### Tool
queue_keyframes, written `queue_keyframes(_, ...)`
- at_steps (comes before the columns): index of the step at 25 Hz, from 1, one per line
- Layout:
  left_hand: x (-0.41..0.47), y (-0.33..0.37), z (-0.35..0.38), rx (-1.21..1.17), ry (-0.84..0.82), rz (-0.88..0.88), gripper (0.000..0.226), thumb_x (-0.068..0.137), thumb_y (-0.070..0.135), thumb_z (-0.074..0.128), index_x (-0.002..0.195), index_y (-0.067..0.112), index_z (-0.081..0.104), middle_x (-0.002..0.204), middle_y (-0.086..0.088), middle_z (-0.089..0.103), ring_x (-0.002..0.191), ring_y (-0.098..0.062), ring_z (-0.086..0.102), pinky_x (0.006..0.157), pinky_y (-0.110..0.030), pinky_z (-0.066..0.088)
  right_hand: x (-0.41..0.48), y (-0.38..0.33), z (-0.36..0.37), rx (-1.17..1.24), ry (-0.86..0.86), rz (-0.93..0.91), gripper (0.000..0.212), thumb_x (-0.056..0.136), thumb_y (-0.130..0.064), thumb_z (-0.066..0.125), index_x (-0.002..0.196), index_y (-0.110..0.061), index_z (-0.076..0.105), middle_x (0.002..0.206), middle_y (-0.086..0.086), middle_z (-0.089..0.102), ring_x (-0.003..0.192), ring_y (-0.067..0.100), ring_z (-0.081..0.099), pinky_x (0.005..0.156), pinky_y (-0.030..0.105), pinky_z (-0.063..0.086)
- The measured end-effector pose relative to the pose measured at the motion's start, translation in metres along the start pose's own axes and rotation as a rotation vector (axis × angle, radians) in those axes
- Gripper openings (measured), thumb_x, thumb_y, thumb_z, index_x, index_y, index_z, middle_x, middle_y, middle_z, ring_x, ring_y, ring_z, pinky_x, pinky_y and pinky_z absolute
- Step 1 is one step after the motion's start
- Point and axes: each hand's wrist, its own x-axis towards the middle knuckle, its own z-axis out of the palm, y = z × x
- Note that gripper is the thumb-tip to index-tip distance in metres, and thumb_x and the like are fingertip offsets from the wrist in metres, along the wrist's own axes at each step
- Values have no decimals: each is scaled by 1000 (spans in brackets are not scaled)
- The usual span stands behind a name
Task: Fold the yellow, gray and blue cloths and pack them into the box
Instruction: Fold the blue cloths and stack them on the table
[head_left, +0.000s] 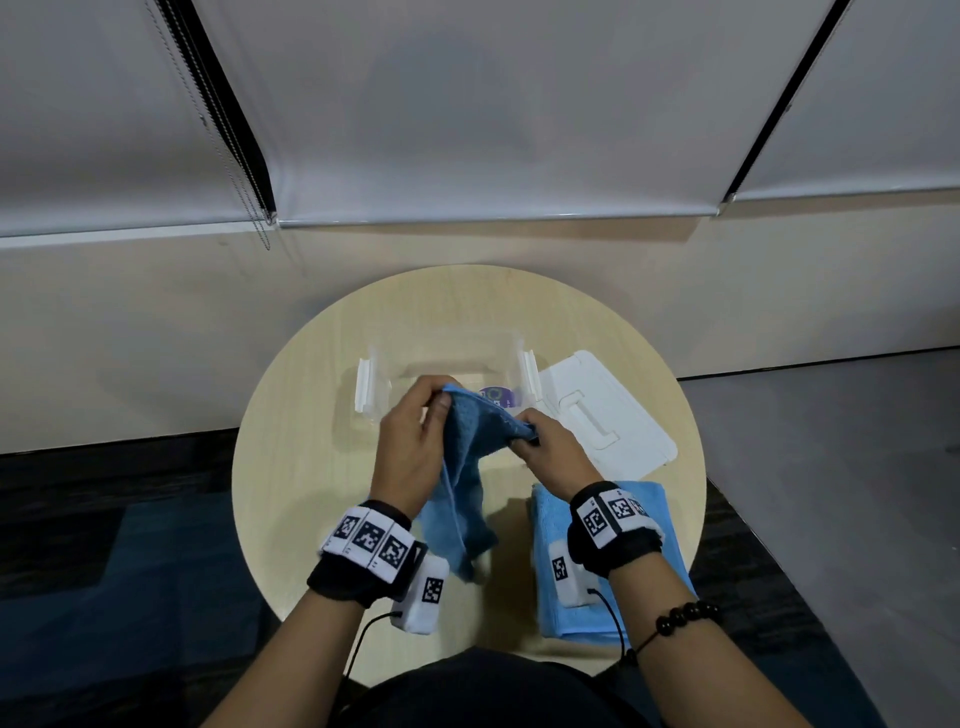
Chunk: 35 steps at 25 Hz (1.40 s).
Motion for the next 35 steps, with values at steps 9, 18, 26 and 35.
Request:
queue_keyframes(9, 29, 4, -42, -86, 414, -59, 15, 105, 11, 43, 107, 11, 58, 100, 2, 63, 91, -6, 57, 82, -20, 45, -2, -49, -38, 583, 119, -320, 20, 101, -36, 55, 100, -16, 59, 103, 20, 68, 93, 22, 60, 83, 55, 50)
queue_keyframes(18, 25, 12, -36, 199, 320, -59, 31, 97, 32, 61, 128, 28, 59, 132, 5, 51, 129, -11, 43, 113, -30, 28, -14, -66, -26, 565, 9, -346, 12, 103, -21, 58, 99, -16, 68, 86, 6, 72, 82, 14, 63, 79, 27, 47)
queue_keyframes(26, 27, 13, -19, 36, -201, -60, 18, 94, 41, 64, 102, 25, 68, 125, 18, 64, 135, 7, 40, 108, -17, 31, -18, -64, -26, 472, -139, -397, 19, 104, -21, 56, 113, -12, 70, 104, 5, 76, 96, 15, 70, 89, 24, 52)
queue_keyframes(35, 56, 78, -55, 426, 125, 383, 25, 102, 41, 53, 95, 17, 50, 63, -3, 55, 52, -26, 52, 50, -43, 46, -11, -9, -3, -3, -219, -265, 23, 97, -17, 65, 78, -4, 60, 71, 1, 61, 64, 5, 52, 63, 25, 41)
